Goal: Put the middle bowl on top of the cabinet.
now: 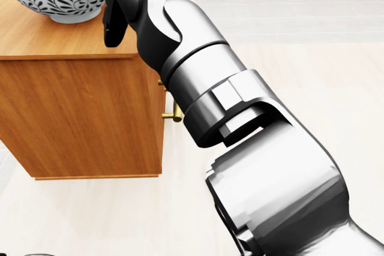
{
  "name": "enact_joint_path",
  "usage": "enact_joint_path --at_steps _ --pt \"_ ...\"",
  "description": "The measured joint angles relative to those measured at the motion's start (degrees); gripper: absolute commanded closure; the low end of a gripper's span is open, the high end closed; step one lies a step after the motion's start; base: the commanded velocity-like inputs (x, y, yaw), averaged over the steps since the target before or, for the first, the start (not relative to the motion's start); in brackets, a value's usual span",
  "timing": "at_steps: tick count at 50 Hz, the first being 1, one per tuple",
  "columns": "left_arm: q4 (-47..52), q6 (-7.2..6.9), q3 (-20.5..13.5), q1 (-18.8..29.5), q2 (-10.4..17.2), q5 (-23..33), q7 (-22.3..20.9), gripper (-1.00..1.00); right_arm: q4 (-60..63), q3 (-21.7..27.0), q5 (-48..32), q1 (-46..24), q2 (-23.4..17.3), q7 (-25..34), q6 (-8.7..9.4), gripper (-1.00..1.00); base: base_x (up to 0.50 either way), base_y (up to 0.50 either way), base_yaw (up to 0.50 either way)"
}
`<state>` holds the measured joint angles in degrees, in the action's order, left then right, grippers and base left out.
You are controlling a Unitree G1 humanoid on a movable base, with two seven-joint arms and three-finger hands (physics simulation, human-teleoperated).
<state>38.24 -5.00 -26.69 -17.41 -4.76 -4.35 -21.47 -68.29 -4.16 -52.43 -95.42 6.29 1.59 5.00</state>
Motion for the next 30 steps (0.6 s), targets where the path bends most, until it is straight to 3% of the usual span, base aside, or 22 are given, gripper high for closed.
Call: enact_joint_path --at_steps 30 --pt "2.50 0.00 0.15 0.33 0.01 0.41 0.46 -1.00 -0.14 0.51 0.52 -0.76 -4.90 0.82 0.00 -1.00 0.00 0.00 0.00"
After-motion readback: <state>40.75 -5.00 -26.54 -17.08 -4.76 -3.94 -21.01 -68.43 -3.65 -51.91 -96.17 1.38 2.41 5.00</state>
